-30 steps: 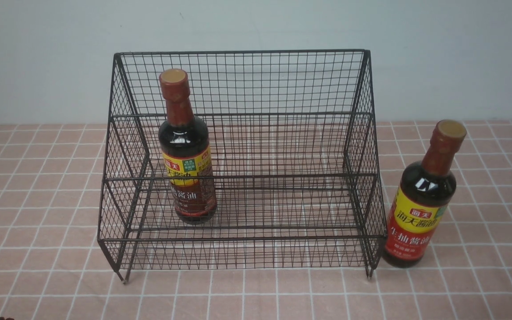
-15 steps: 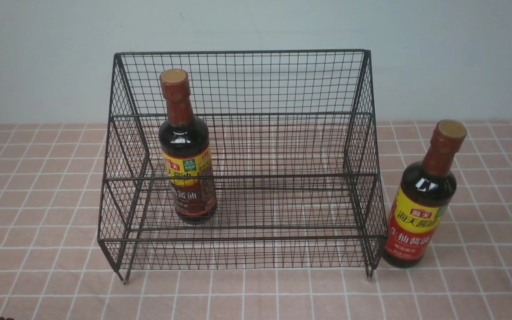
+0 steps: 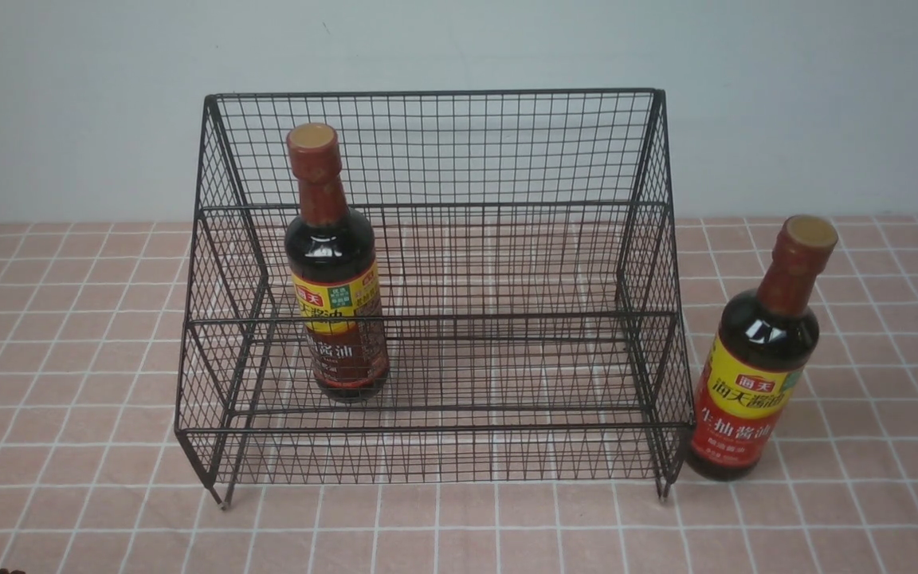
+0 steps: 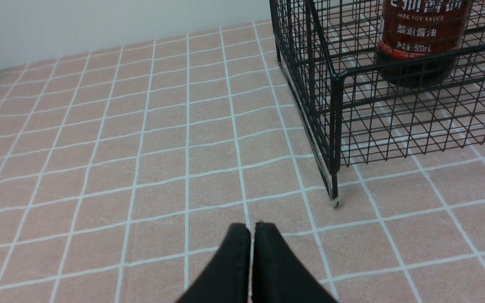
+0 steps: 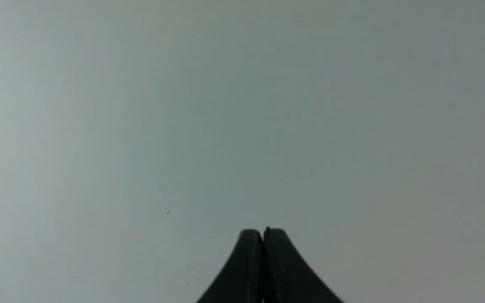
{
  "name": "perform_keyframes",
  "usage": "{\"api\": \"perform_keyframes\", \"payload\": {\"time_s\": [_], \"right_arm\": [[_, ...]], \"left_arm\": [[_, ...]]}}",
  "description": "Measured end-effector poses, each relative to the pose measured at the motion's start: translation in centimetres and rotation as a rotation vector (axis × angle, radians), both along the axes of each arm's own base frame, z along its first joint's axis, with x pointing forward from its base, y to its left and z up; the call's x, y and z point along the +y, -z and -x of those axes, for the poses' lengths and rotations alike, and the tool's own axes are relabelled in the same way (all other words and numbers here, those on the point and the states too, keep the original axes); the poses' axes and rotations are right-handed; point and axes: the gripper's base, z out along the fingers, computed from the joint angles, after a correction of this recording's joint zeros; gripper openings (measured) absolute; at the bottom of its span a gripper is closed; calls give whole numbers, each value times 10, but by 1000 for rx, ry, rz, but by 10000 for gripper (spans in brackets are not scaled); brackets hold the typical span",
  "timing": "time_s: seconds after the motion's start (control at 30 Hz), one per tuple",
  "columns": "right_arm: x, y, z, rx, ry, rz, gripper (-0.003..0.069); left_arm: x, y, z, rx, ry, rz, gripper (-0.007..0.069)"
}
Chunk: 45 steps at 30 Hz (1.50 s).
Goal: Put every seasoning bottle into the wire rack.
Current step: Use the right arm to grab the condiment bottle closest to it
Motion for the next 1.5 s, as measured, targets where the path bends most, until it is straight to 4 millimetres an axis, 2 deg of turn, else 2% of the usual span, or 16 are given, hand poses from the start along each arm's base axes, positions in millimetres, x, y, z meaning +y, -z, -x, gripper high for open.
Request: {"api": "perform_keyframes", "payload": {"time_s": [0.07, 0.1, 0.13, 0.27, 0.4, 0.5, 0.57, 0.6, 0.7, 0.73, 0.93, 1.27, 1.37, 1.4, 1.5], "right_arm": [[4, -21, -5, 35, 17, 140, -6], [5, -25, -6, 44, 23, 176, -3], [6, -41, -15, 99, 37, 263, 13], [8, -56, -38, 202, 45, 341, 59], [11, -70, -75, 315, 31, 375, 167], [14, -72, -90, 353, 5, 384, 226], [25, -72, -109, 397, -61, 402, 311], [26, -72, -110, 399, -66, 403, 318], [40, -70, -125, 431, -142, 425, 389], [51, -68, -135, 452, -188, 449, 431], [71, -49, -165, 533, -251, 525, 506], [81, -13, -194, 663, -281, 556, 514], [82, -7, -198, 686, -286, 560, 495], [82, -5, -199, 692, -287, 563, 472], [83, -4, -200, 691, -288, 594, 272]], "left_arm": [[0, 0, 0, 0, 0, 0, -7], [0, 0, 0, 0, 0, 0, -7], [0, 0, 0, 0, 0, 0, -7], [0, 0, 0, 0, 0, 0, -7], [0, 0, 0, 0, 0, 0, -7], [0, 0, 0, 0, 0, 0, -7], [0, 0, 0, 0, 0, 0, -7], [0, 0, 0, 0, 0, 0, -7], [0, 0, 0, 0, 0, 0, -7], [0, 0, 0, 0, 0, 0, -7], [0, 0, 0, 0, 0, 0, -7], [0, 0, 0, 0, 0, 0, -7], [0, 0, 0, 0, 0, 0, -7], [0, 0, 0, 0, 0, 0, -7], [0, 0, 0, 0, 0, 0, -7]]}}
